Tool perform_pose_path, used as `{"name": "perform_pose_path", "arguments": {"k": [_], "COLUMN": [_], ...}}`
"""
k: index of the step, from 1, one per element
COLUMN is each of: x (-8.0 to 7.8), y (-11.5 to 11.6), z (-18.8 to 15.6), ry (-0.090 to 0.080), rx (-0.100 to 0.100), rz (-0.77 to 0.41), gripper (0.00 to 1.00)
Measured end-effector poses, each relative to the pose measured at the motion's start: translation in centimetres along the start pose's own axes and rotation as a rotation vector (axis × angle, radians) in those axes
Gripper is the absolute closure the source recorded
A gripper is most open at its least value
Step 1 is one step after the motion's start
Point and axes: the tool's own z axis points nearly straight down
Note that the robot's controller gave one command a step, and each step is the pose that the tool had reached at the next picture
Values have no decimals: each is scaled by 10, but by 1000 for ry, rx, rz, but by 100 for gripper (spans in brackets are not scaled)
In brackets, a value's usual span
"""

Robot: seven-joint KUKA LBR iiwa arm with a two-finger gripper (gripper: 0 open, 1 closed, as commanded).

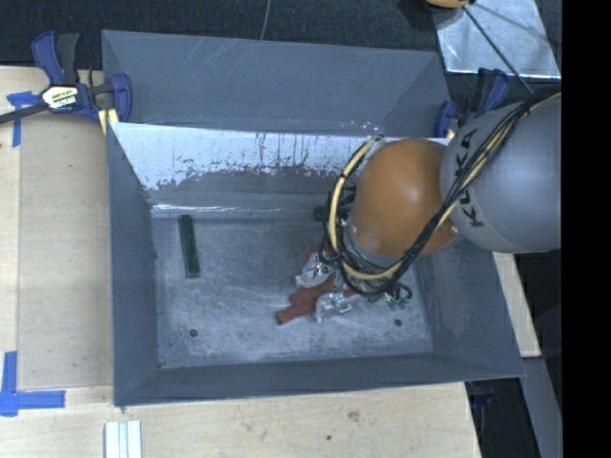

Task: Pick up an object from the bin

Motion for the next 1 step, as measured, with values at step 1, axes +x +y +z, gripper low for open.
{"name": "perform_pose_path", "arguments": {"k": [1], "x": [-24], "y": [-5], "z": [-142], "ry": [-3], "rx": [0], "rz": [-17], "gripper": [100]}}
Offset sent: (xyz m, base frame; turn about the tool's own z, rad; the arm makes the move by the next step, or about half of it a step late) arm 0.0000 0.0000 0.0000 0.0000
